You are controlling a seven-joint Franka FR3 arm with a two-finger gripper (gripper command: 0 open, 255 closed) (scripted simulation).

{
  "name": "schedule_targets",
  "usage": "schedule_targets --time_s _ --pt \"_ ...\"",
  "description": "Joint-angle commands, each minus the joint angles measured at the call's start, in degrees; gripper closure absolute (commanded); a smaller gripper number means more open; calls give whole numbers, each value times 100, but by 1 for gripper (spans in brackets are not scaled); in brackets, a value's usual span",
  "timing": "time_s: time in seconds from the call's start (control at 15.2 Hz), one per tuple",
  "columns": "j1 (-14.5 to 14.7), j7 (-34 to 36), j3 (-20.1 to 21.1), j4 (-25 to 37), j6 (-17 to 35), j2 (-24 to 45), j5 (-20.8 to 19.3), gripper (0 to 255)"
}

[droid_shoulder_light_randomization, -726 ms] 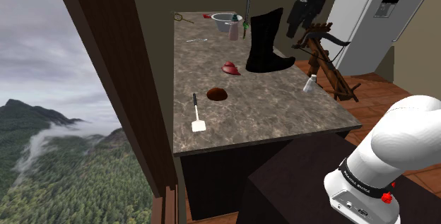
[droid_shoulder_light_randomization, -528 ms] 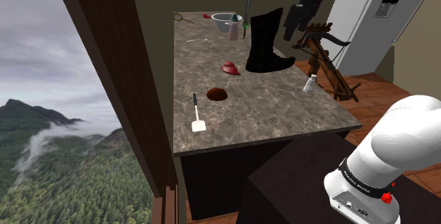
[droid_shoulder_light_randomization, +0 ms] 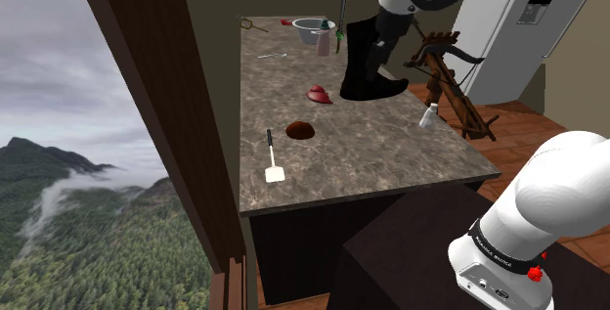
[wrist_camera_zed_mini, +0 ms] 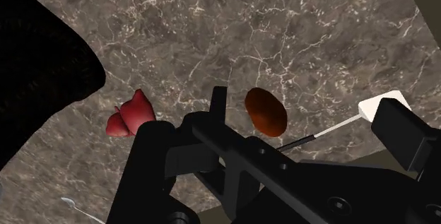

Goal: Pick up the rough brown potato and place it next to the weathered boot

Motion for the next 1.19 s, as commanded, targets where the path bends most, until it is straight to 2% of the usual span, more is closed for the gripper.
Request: schedule_targets --time_s 0.0,0.53,1.12 --pt "42 -201 -1 7 389 381 -105 0" --pt "122 -875 24 191 1768 1931 -613 0" --pt "177 -1316 99 915 2933 3834 -1499 0"
